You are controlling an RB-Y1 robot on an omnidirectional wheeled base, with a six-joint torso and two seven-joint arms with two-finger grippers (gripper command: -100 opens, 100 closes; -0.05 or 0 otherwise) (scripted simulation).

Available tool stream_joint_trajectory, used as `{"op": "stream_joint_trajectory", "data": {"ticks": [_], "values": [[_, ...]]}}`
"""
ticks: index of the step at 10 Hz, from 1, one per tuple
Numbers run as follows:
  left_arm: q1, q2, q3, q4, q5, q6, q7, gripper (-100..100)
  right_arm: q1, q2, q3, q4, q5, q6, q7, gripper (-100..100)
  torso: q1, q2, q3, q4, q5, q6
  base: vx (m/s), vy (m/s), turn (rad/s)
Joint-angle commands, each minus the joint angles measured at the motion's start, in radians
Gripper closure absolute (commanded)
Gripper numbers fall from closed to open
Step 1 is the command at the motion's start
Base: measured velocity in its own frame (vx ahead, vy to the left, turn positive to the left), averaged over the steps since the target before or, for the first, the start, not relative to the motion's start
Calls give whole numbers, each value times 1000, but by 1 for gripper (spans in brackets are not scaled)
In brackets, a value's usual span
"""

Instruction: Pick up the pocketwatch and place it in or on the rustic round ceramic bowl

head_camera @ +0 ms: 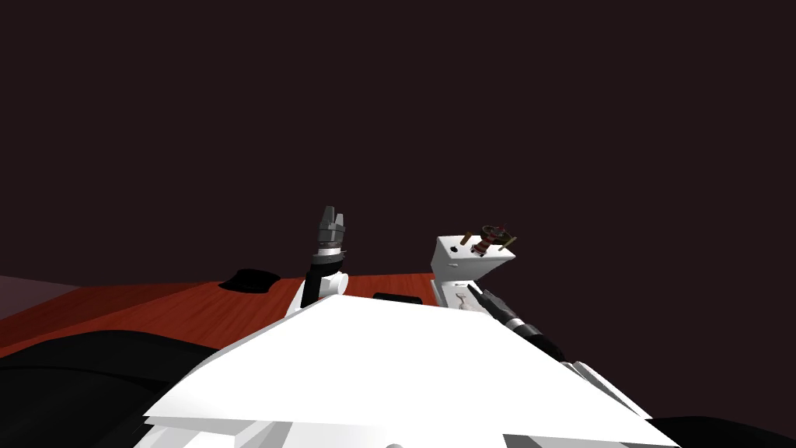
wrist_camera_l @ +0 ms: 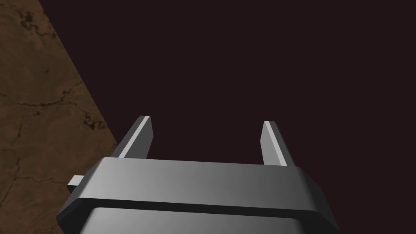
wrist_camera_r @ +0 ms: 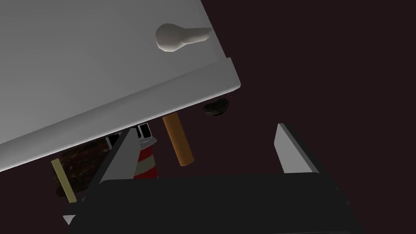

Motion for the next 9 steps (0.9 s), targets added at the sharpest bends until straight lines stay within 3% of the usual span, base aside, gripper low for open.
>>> {"op": "stream_joint_trajectory", "data": {"ticks": [1,5,7,9], "values": [[0,0,0,0,0,0,0,0,4,-50,-1,2,21,30,28,-100,0,0,0,0,0,0,169,92,25],[0,0,0,0,0,0,0,0,-9,-143,-13,20,56,68,75,-100,-3,-3,-2,-1,-1,0,211,59,49],[0,0,0,0,0,0,0,0,-24,-168,-23,20,64,78,87,-100,-5,-6,-3,-1,-1,0,270,18,96],[0,0,0,0,0,0,0,0,-30,-171,-23,16,63,82,85,-100,-5,-3,-2,-1,-1,0,145,1,48]]}}
